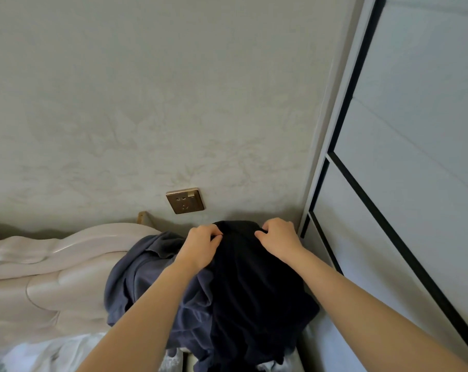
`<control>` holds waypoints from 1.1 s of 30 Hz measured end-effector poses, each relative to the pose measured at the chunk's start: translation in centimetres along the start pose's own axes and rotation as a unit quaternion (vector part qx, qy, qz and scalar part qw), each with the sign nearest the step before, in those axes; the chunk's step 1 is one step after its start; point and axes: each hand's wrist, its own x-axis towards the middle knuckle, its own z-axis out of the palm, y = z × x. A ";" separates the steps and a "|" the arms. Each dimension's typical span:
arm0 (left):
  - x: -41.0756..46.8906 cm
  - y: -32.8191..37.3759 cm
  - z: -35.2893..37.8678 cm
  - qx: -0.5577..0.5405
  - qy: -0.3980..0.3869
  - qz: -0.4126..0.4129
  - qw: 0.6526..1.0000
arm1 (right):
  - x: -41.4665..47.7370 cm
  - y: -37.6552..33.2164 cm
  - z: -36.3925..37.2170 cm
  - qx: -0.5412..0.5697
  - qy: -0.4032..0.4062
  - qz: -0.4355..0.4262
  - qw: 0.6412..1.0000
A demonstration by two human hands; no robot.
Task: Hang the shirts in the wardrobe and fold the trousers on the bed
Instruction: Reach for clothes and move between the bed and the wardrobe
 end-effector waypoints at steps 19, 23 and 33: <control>-9.3 6.3 -2.5 -0.603 -0.107 -0.188 0.768 | -12.7 -4.2 -5.4 0.337 0.263 -0.238 0.872; -10.1 7.7 -4.5 -0.730 -0.075 -0.194 0.651 | -16.4 -4.3 -4.1 0.290 0.226 -0.288 0.884; -17.5 9.5 -8.2 -0.566 -0.019 -0.111 0.816 | -26.3 -1.8 0.1 0.274 0.212 -0.205 0.915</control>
